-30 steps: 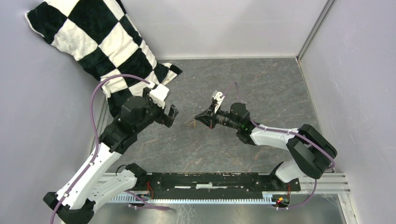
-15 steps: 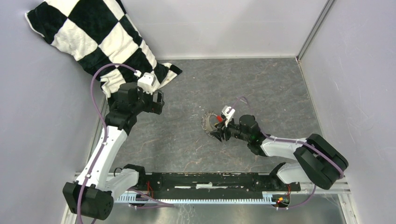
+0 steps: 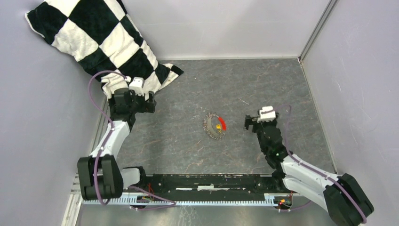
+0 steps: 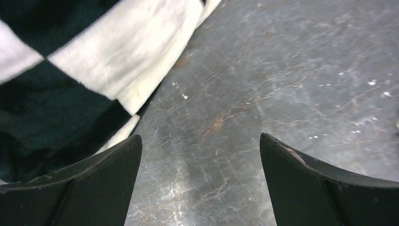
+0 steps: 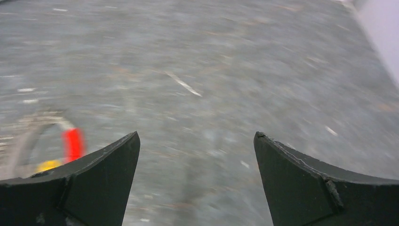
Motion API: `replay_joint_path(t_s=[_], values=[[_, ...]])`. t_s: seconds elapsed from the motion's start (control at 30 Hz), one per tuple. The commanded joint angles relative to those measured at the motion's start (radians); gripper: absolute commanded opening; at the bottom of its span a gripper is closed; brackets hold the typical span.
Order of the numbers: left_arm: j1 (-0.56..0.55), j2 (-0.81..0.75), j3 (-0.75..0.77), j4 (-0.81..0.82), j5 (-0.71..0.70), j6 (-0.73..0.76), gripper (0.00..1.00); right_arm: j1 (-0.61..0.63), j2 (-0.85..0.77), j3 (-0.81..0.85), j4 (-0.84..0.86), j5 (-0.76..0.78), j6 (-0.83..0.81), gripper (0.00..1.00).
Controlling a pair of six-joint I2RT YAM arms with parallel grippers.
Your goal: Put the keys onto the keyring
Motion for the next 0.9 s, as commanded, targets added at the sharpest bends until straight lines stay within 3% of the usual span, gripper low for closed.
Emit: replay_joint_path(t_s=[0.0,0.1,0.13,0.23,0.33,0.5,0.67,0.8,0.87], values=[[0.047,0.079,-0.12,0.367,0.064,-0.059,1.0,-0.045,-0.055,-0.179,0.224,0.491,-0.1,0.98],[0.048,0.113,-0.24,0.624,0.077,-0.094,1.0,-0.133,-0.014,-0.22,0.239,0.571,-0.057,0.98],[0.048,0.125,-0.28,0.718,0.071,-0.107,1.0,-0.163,-0.006,-0.209,0.209,0.563,-0.028,0.98],[0.049,0.18,-0.362,0.924,0.05,-0.14,1.0,-0.245,0.017,-0.246,0.324,0.499,-0.042,0.98],[0.049,0.222,-0.357,0.924,0.081,-0.144,1.0,-0.306,0.094,-0.255,0.395,0.453,-0.061,0.98],[0.049,0.286,-0.508,1.235,0.082,-0.14,1.0,-0.334,0.23,-0.292,0.595,0.379,-0.206,0.98],[0.049,0.396,-0.631,1.58,0.055,-0.166,1.0,-0.341,0.268,-0.285,0.626,0.316,-0.221,0.98],[0.047,0.378,-0.659,1.594,0.012,-0.168,1.0,-0.341,0.304,-0.285,0.693,0.268,-0.223,0.98],[0.048,0.395,-0.67,1.644,0.0,-0.177,1.0,-0.342,0.376,-0.343,0.879,0.217,-0.271,0.98]])
